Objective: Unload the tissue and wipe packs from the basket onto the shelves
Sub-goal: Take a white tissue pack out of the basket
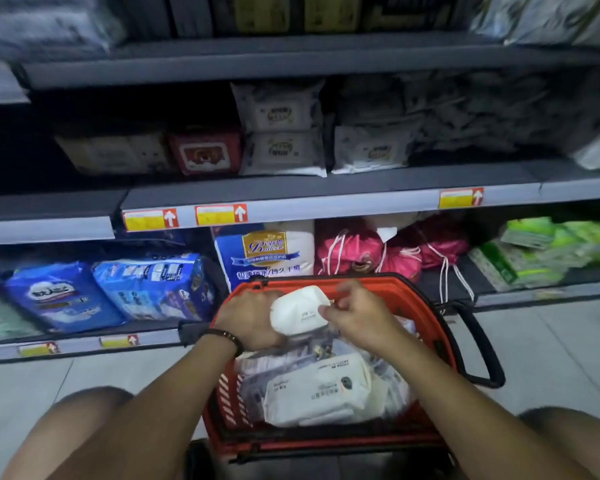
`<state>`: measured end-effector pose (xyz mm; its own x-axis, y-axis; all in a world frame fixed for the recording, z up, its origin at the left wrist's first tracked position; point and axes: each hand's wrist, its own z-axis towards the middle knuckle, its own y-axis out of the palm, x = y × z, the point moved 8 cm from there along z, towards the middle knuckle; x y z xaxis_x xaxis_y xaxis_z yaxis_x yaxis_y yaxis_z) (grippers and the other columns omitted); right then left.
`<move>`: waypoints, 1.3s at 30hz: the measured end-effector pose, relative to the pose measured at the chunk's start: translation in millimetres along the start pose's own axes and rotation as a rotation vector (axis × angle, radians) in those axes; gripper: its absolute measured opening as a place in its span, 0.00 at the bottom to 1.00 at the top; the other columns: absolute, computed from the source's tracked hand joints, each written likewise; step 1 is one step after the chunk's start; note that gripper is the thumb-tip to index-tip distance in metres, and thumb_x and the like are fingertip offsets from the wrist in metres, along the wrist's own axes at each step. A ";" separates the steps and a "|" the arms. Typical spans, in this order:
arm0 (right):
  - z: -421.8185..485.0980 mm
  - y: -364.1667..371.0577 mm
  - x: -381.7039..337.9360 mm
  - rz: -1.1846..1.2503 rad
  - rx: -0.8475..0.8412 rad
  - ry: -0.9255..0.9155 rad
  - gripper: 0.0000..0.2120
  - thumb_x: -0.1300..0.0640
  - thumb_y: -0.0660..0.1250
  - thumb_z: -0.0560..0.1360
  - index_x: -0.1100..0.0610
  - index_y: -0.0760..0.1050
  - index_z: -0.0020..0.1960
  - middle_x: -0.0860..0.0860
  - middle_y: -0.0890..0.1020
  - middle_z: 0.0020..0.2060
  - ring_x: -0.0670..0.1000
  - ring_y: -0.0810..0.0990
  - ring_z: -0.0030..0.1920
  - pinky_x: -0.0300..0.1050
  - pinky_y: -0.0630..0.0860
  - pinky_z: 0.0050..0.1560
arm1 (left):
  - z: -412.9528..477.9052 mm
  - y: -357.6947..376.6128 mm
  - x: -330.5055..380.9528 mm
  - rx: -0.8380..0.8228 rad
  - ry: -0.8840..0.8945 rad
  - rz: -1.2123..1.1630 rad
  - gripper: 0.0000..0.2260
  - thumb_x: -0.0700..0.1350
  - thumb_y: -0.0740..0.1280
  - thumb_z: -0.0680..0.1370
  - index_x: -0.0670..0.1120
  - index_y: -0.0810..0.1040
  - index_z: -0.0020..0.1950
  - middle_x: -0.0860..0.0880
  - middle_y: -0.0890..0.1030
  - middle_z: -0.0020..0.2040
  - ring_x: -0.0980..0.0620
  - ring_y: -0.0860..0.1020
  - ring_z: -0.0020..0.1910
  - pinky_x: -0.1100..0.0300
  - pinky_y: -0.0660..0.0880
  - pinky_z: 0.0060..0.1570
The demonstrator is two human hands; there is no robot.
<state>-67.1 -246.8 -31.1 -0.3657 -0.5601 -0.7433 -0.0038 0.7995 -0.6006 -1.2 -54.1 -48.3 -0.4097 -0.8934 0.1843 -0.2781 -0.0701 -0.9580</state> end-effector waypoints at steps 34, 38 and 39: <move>-36.4 -12.5 -94.7 0.493 0.056 -0.402 0.46 0.40 0.85 0.62 0.42 0.69 0.75 0.48 0.85 0.63 0.49 0.85 0.61 0.53 0.83 0.61 | -46.1 -89.7 -18.4 0.358 -0.260 -1.939 0.38 0.54 0.82 0.69 0.45 0.70 0.74 0.42 0.86 0.62 0.40 0.86 0.57 0.33 0.82 0.55; -65.4 2.2 -118.1 0.214 0.216 -0.470 0.64 0.30 0.84 0.52 0.35 0.55 0.81 0.42 0.68 0.77 0.46 0.71 0.74 0.55 0.74 0.72 | -68.5 -115.6 -40.9 0.583 -0.178 -2.011 0.41 0.52 0.81 0.65 0.62 0.63 0.71 0.52 0.85 0.63 0.45 0.87 0.57 0.28 0.81 0.52; -69.9 10.6 -132.7 0.175 0.201 -0.495 0.70 0.31 0.84 0.50 0.38 0.49 0.83 0.41 0.61 0.79 0.42 0.65 0.76 0.50 0.70 0.74 | -75.8 -122.6 -44.5 0.611 -0.146 -2.031 0.40 0.51 0.81 0.66 0.62 0.63 0.71 0.52 0.85 0.62 0.45 0.87 0.57 0.29 0.81 0.52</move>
<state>-83.7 -148.7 81.7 0.1354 -0.4966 -0.8573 0.2126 0.8597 -0.4644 -14.7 27.8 77.6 0.0850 0.5775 0.8119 0.1231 -0.8147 0.5666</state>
